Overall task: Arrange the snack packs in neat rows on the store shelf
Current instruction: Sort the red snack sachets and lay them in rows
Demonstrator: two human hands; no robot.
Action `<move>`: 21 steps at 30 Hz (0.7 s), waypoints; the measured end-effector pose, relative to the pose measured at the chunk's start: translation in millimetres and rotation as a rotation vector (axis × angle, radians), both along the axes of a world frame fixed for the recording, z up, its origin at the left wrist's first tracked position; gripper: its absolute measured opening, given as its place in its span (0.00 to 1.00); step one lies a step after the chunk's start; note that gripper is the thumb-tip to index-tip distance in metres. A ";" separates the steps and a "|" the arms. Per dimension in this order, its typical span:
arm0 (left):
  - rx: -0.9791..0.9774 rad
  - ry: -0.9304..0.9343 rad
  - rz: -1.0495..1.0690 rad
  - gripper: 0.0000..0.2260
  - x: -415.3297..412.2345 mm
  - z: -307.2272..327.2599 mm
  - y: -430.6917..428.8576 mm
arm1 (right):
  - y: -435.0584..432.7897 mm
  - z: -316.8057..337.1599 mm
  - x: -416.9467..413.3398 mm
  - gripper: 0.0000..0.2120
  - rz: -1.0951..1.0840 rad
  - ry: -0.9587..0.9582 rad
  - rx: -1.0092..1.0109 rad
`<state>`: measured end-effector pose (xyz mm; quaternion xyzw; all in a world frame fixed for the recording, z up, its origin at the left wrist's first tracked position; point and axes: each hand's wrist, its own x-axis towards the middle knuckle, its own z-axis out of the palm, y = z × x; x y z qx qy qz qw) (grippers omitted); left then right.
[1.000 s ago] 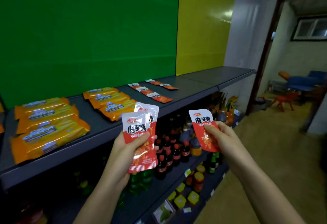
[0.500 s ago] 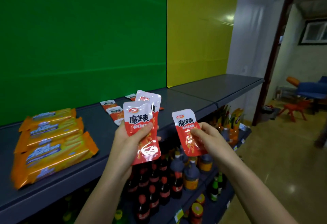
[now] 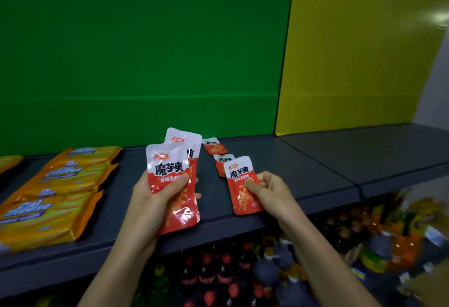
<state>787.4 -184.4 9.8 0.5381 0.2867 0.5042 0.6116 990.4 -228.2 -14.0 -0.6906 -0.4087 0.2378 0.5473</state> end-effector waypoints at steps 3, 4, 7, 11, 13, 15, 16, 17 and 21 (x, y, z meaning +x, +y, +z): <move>-0.003 -0.004 0.094 0.12 14.0 0.7 -8.0 | 11.2 -2.3 10.1 0.07 0.030 -0.199 -0.083; -0.001 -0.008 0.120 0.12 17.9 0.6 -10.7 | 13.0 -1.9 12.6 0.08 0.036 -0.265 -0.107; -0.004 -0.017 0.184 0.11 27.2 -0.6 -18.3 | 14.7 -1.4 18.1 0.12 0.046 -0.475 -0.151; -0.013 0.003 0.228 0.11 35.1 0.1 -26.3 | 13.1 -1.0 17.5 0.18 0.058 -0.664 -0.181; -0.028 0.008 0.236 0.10 37.2 0.4 -28.8 | 12.9 -1.1 15.6 0.16 0.050 -0.739 -0.179; -0.041 0.019 0.241 0.10 39.1 0.4 -29.8 | 12.4 0.2 14.5 0.14 0.040 -0.808 -0.170; -0.046 0.026 0.241 0.10 39.9 0.7 -30.3 | 12.2 1.4 13.6 0.15 0.040 -0.837 -0.179; -0.050 0.030 0.238 0.10 40.4 0.9 -30.8 | 12.2 3.0 13.0 0.17 0.042 -0.859 -0.194; -0.077 0.039 0.213 0.10 42.3 0.0 -31.8 | 12.9 8.3 12.3 0.20 0.058 -0.896 -0.268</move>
